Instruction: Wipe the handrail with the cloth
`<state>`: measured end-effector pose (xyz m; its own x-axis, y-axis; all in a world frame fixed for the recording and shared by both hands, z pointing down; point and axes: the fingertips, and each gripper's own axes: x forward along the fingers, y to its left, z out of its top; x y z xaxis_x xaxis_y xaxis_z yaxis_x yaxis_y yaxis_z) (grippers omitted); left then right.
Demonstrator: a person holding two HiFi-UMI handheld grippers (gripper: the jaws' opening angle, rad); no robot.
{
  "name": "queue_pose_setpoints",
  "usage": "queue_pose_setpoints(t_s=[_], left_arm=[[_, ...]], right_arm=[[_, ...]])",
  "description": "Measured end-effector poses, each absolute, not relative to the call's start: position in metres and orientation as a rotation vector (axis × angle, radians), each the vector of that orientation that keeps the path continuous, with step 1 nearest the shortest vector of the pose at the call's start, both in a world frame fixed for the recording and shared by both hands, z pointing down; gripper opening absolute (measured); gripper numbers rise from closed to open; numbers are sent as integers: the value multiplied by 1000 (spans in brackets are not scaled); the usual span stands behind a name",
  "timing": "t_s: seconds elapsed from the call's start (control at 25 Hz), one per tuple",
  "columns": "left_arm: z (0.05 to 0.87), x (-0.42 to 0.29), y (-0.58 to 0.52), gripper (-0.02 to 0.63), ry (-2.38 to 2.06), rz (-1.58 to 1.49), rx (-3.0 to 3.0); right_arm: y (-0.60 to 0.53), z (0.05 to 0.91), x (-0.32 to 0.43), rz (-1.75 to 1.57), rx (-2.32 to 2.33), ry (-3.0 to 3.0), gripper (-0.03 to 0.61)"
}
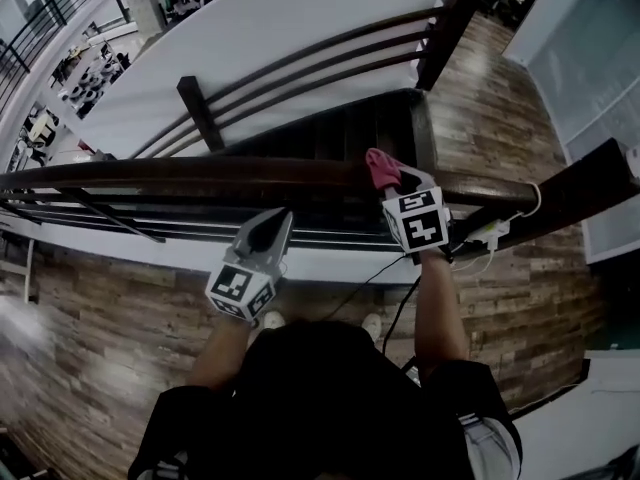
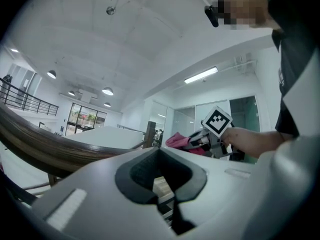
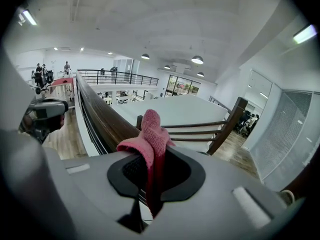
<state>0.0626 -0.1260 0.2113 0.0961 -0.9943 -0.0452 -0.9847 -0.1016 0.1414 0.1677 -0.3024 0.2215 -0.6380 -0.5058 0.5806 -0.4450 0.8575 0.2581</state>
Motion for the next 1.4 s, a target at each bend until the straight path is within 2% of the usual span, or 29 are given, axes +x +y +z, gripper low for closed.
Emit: queue_pose_setpoints(t_s=[0.68, 1.0, 1.4], left_arm=[[206, -18, -82, 0, -1987, -199, 2319], [213, -25, -81, -1, -2036, -204, 2248], [203, -50, -76, 0, -2150, -244, 2127]], right_arm=[[-269, 221, 105, -81, 794, -2346, 43], [-244, 223, 84, -232, 681, -2326, 43], [-210, 220, 56, -269, 487, -2362, 44]])
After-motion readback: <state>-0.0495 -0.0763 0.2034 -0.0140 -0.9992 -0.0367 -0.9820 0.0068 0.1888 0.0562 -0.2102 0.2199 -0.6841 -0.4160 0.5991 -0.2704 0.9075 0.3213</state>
